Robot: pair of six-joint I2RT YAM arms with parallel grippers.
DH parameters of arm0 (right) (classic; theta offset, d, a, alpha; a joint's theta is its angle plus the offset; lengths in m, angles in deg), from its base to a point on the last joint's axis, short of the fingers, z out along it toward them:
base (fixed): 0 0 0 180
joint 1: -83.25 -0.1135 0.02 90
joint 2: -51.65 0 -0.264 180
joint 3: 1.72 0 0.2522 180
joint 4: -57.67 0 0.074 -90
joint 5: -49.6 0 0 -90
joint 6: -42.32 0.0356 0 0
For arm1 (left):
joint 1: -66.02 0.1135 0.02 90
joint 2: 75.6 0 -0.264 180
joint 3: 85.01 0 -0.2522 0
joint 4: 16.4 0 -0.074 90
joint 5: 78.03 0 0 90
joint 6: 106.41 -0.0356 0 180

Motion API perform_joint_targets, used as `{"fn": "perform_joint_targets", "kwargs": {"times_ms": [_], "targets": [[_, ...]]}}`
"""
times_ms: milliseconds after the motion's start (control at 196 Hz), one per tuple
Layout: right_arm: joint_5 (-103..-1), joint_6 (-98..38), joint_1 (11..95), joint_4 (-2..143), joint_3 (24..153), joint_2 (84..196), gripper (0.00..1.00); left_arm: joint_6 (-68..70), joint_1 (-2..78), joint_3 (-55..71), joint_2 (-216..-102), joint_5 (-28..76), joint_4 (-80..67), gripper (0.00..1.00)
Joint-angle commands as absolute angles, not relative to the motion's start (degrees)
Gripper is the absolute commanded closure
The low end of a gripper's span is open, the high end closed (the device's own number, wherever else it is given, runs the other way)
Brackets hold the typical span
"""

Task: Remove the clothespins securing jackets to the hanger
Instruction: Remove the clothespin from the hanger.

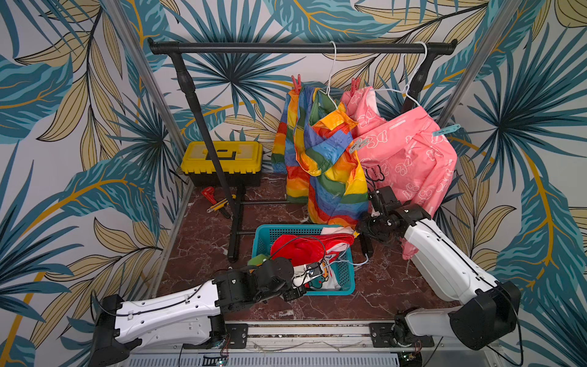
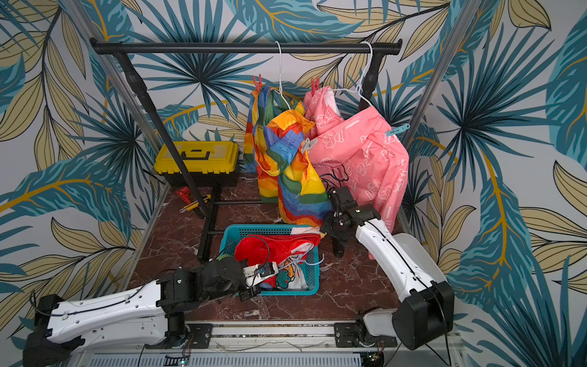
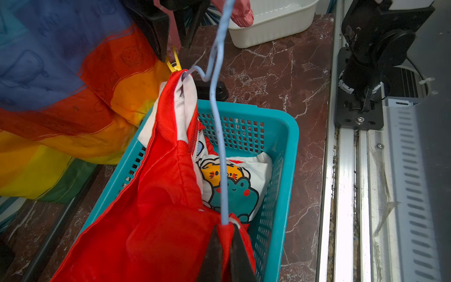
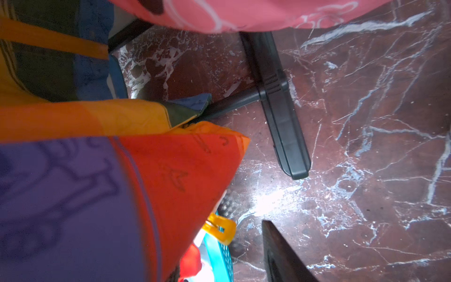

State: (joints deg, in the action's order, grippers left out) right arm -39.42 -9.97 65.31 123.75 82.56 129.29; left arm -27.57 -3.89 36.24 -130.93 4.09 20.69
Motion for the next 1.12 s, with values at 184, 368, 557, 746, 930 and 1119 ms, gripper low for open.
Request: {"fn": "perform_joint_targets", "kwargs": {"times_ms": [184,368,557,746,930,1119], "targets": [[-38.5,-8.8,65.4,122.4,84.5,133.1,0.53,-28.2,-4.6,37.0,-130.8,4.9,18.2,1.00],[-39.1,-8.3,65.4,122.0,84.5,133.5,0.61,-28.3,-4.7,37.0,-131.5,5.0,17.9,1.00],[-40.0,-7.3,65.4,122.2,84.6,133.4,0.68,-27.8,-4.7,36.4,-132.2,4.3,17.6,1.00],[-39.6,-6.9,65.4,122.5,84.0,132.7,0.72,-27.3,-4.6,35.5,-132.9,4.1,17.6,1.00],[-39.7,-6.5,65.5,122.2,82.9,131.8,0.76,-26.9,-4.6,35.0,-133.3,4.3,17.7,1.00],[-39.0,-6.6,65.4,122.8,82.5,130.9,0.89,-26.5,-4.6,35.1,-133.4,4.3,17.6,1.00]]}}
